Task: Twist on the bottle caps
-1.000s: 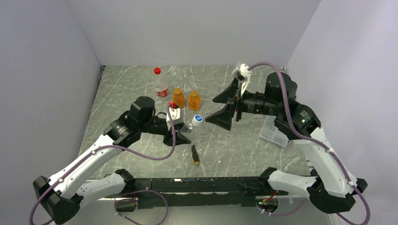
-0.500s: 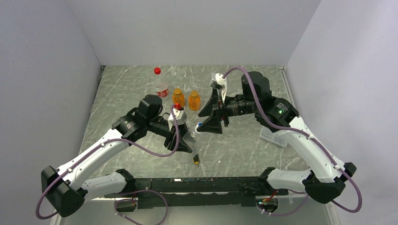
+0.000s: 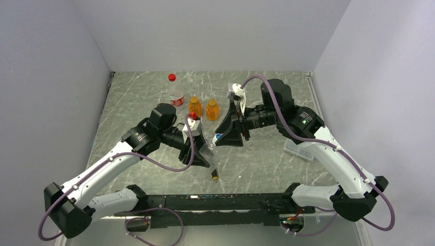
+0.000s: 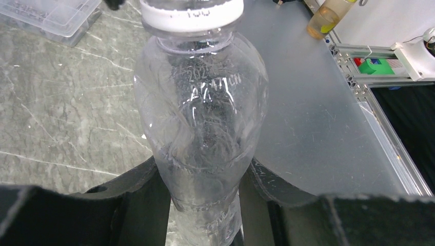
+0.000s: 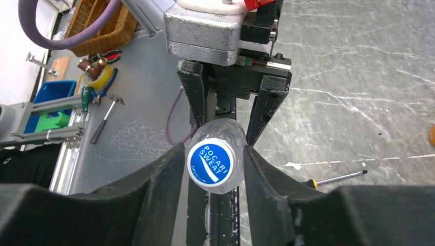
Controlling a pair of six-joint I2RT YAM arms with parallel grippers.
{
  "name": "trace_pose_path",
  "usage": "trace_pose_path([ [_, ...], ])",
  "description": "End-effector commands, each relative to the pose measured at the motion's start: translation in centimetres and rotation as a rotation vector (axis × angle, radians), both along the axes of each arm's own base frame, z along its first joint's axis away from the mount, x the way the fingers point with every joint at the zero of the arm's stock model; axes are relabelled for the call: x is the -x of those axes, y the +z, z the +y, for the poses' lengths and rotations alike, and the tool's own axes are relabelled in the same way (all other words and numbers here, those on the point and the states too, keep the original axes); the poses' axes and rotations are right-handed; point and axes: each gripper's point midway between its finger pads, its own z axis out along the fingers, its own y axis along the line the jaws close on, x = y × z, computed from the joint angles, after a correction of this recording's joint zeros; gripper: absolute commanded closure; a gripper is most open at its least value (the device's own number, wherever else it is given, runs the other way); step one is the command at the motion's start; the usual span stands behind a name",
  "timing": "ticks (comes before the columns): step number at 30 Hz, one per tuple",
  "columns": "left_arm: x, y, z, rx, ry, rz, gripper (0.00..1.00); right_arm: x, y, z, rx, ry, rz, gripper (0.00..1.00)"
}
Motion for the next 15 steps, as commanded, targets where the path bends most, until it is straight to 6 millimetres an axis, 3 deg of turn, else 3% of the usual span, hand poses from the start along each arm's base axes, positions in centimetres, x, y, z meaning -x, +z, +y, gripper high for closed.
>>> trace_pose_path([
  [1, 0.4, 2.3, 0.0, 0.07, -0.033, -0.048, 1.0, 0.8, 1.7, -0.1, -0.052, 0.04, -0.059, 0.6],
  [6, 0.1, 2.0, -0.1, 0.057, -0.012, -0.045, 1.0, 0.2, 2.2, 0.1, -0.068, -0.011, -0.042, 0.85],
  [9, -1.3, 1.6, -0.2, 0.025, 0.071, -0.068, 1.0, -0.8, 2.5, 0.5, -0.07, -0.081, 0.005, 0.97],
  [15, -6.4, 1.2, 0.5, -0.033, 0.375, -0.197, 1.0, -3.5, 1.9, 1.1, -0.009, -0.271, 0.102, 1.0],
])
